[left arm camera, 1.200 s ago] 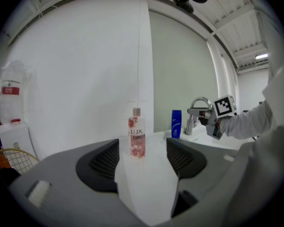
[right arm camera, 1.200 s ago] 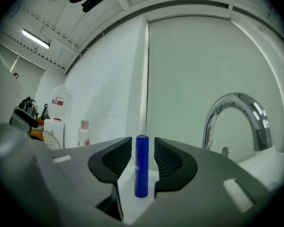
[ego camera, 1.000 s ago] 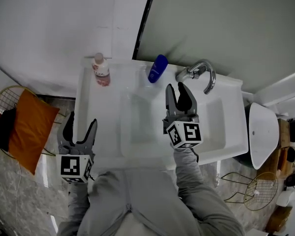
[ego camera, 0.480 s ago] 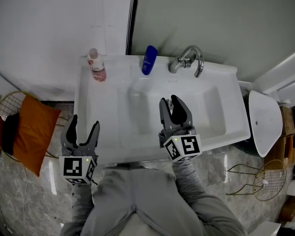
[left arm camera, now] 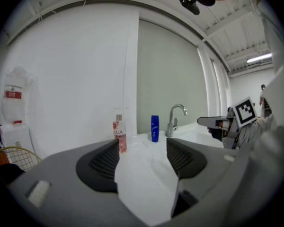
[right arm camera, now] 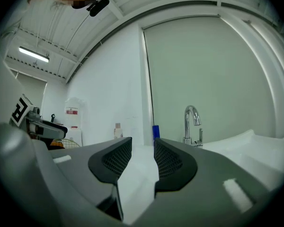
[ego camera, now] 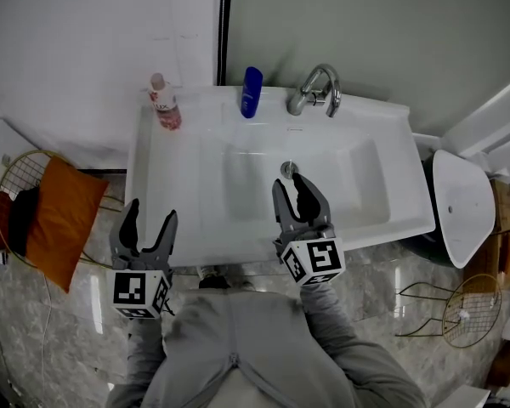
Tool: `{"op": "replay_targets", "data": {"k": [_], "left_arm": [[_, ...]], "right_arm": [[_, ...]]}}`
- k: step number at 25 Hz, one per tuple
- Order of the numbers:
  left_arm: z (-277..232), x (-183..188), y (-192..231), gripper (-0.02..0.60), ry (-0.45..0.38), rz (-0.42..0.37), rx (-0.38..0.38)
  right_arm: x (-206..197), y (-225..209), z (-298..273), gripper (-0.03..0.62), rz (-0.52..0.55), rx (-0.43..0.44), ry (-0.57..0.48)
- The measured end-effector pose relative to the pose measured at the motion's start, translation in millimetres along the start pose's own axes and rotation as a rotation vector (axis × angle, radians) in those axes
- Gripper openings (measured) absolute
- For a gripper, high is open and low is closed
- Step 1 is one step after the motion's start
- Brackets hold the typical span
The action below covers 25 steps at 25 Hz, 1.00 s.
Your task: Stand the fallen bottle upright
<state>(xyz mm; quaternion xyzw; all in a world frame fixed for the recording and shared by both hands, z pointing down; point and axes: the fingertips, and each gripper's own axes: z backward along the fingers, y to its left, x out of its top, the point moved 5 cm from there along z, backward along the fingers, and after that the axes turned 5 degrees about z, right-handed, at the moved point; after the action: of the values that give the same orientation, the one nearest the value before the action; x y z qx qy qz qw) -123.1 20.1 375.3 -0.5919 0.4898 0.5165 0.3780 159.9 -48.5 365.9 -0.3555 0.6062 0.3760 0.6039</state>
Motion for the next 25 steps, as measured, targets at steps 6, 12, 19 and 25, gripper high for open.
{"op": "replay_targets", "data": {"k": [6,12,19,25], "left_arm": [[16,-1,-13,0.339,-0.006,0.001,0.037],[27,-2,-19,0.339,-0.009,0.003,0.063],[34,-2,-22,0.339,-0.016,0.007,0.079],[37,-4,-20,0.339,-0.021,0.011,0.081]], "right_arm": [[-11,-4,17,0.130,0.014,0.011,0.037],[-18,-5,25,0.129,0.026,0.026,0.066],[-18,0,27,0.127,0.040,0.046,0.070],[-19,4,26,0.127,0.046,0.050,0.073]]}}
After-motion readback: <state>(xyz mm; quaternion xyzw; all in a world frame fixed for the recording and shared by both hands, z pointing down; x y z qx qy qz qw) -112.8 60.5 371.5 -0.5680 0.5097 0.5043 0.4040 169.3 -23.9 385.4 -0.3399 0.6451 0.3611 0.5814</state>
